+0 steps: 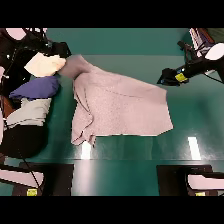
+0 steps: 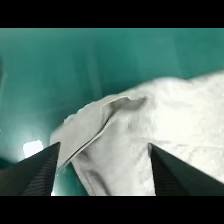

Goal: Fold the shirts.

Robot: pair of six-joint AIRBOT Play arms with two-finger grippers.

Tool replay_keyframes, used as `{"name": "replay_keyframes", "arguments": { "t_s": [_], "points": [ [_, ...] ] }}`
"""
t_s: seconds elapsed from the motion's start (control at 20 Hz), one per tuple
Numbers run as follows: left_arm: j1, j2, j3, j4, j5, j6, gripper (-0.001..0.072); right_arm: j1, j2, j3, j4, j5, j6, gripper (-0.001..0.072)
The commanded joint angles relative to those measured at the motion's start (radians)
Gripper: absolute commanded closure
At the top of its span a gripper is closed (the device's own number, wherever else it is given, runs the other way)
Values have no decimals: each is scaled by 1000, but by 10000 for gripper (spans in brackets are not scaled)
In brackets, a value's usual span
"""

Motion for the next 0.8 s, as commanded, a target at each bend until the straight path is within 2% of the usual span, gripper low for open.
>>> {"name": "replay_keyframes", "arguments": {
  "t_s": [0.0, 0.1, 0.3, 0.4, 0.55, 0.75],
  "points": [
    [50, 14, 20, 18, -128, -28, 66, -27, -51, 93, 50, 48, -43, 353],
    [87, 74, -3, 18, -241, -32, 67, -35, 9, 60, 31, 61, -61, 353],
    [63, 306, -317, 19, -243, -53, 67, -39, 187, -131, 31, 32, -66, 353],
    [-5, 438, -547, 27, -212, -76, 67, -39, 266, -222, 32, -21, -65, 353],
    [-148, 595, -864, 62, -142, -159, 67, -39, 352, -323, 33, -85, -64, 353],
    [-363, 649, -1081, 154, -91, -268, 67, -39, 407, -376, 41, -91, -64, 353]
  ]
}}
